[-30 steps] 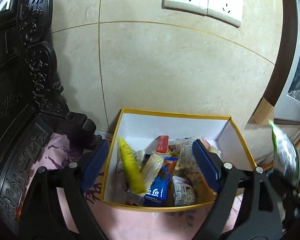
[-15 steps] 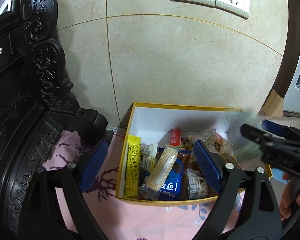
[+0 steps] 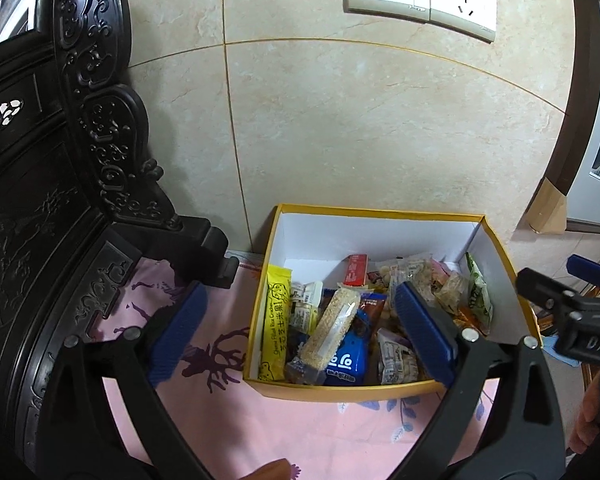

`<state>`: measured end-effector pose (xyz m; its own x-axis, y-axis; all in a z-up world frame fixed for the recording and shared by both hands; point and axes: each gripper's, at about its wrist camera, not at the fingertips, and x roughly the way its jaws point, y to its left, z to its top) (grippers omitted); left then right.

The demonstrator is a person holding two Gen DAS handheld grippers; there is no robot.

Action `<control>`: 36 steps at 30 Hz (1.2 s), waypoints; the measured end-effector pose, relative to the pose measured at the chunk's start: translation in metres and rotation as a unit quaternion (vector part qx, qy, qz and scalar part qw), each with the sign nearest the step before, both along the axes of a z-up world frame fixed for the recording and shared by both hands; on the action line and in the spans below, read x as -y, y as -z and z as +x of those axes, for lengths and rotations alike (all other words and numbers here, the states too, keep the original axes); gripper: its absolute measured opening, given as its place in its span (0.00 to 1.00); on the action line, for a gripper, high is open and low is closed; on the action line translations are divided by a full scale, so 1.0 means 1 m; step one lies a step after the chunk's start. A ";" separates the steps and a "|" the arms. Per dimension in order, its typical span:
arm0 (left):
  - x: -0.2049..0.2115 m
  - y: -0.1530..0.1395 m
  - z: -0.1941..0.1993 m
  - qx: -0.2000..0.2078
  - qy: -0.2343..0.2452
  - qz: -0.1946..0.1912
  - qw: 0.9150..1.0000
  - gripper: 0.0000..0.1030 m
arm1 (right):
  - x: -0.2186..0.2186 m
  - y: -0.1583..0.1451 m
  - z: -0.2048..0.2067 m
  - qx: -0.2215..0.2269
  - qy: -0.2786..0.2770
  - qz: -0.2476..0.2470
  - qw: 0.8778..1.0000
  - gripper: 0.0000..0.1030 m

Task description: Organize snacks

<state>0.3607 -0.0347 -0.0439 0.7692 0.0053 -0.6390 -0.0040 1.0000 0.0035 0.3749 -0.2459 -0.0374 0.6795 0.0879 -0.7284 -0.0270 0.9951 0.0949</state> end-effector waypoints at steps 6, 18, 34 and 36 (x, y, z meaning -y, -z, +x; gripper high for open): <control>0.001 -0.004 -0.010 -0.002 -0.002 -0.004 1.000 0.94 | 0.005 -0.009 -0.023 -0.003 0.021 -0.020 1.000 0.99; 0.006 -0.014 -0.036 -0.001 0.008 0.002 1.000 0.95 | -0.005 -0.016 -0.061 0.000 0.022 -0.043 0.999 0.99; 0.015 -0.024 -0.054 0.003 0.024 0.006 1.000 0.97 | 0.004 -0.018 -0.086 -0.006 0.036 -0.017 0.999 0.99; 0.014 -0.024 -0.054 0.002 0.024 0.007 1.000 0.98 | 0.005 -0.018 -0.086 -0.006 0.036 -0.016 0.999 0.99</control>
